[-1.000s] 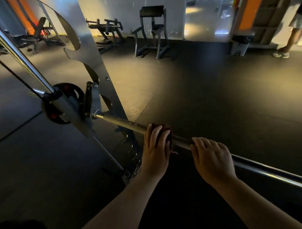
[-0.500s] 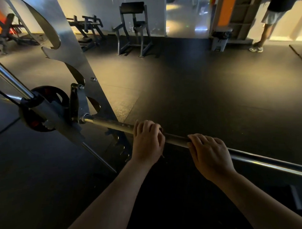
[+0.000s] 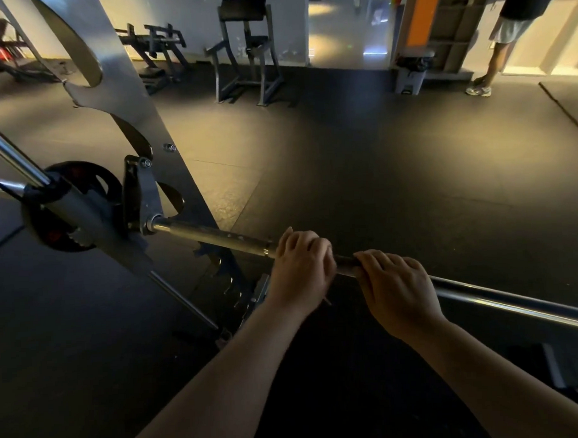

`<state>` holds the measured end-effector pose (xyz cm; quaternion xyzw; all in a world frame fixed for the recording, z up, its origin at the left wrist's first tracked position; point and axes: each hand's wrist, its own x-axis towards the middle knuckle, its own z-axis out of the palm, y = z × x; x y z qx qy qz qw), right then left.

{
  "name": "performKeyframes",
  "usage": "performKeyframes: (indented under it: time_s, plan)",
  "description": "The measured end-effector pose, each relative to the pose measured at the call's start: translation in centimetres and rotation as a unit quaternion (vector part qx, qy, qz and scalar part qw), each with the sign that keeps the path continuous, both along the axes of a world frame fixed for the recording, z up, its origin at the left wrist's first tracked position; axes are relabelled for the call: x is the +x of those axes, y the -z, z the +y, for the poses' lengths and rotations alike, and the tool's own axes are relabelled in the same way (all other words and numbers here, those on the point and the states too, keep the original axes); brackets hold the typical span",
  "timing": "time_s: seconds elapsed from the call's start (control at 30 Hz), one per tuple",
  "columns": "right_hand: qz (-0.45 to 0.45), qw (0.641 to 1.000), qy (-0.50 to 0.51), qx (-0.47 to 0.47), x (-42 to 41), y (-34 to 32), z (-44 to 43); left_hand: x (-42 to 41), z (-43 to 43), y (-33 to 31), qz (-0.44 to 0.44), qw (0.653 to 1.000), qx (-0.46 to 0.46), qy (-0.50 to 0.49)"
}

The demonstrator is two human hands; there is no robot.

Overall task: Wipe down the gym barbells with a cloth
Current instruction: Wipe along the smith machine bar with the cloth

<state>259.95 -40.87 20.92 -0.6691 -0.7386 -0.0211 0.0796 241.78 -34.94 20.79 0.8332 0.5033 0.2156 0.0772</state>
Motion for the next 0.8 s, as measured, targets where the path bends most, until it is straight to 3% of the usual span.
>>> performKeyframes:
  time_s: [0.07,0.23,0.33,0.5,0.63,0.73,0.8]
  plan:
    - [0.005,1.0,0.001,0.009,0.0,0.1,0.0,-2.3,0.9,0.0,-0.009,1.0,0.002,-0.008]
    - [0.006,1.0,0.0,0.018,0.2,0.4,0.1,-3.8,3.3,-0.3,-0.008,0.983,-0.049,-0.177]
    - [0.007,1.0,-0.005,0.008,0.1,0.1,0.2,0.1,2.0,-1.2,0.008,0.989,-0.056,-0.137]
    - [0.006,1.0,-0.012,-0.018,0.4,-0.1,0.3,2.1,-0.3,-0.7,0.004,0.999,-0.014,0.04]
    - [0.019,0.999,0.035,0.02,0.4,0.2,-0.1,-1.4,0.4,0.9,-0.046,0.997,0.028,-0.053]
    - [0.029,0.998,0.059,0.005,-0.2,-0.2,0.0,0.3,-0.5,1.2,-0.084,0.987,0.006,-0.136]
    - [0.038,0.996,0.075,-0.014,-0.6,-0.5,0.6,2.3,-1.7,1.6,-0.092,0.987,-0.01,-0.132]
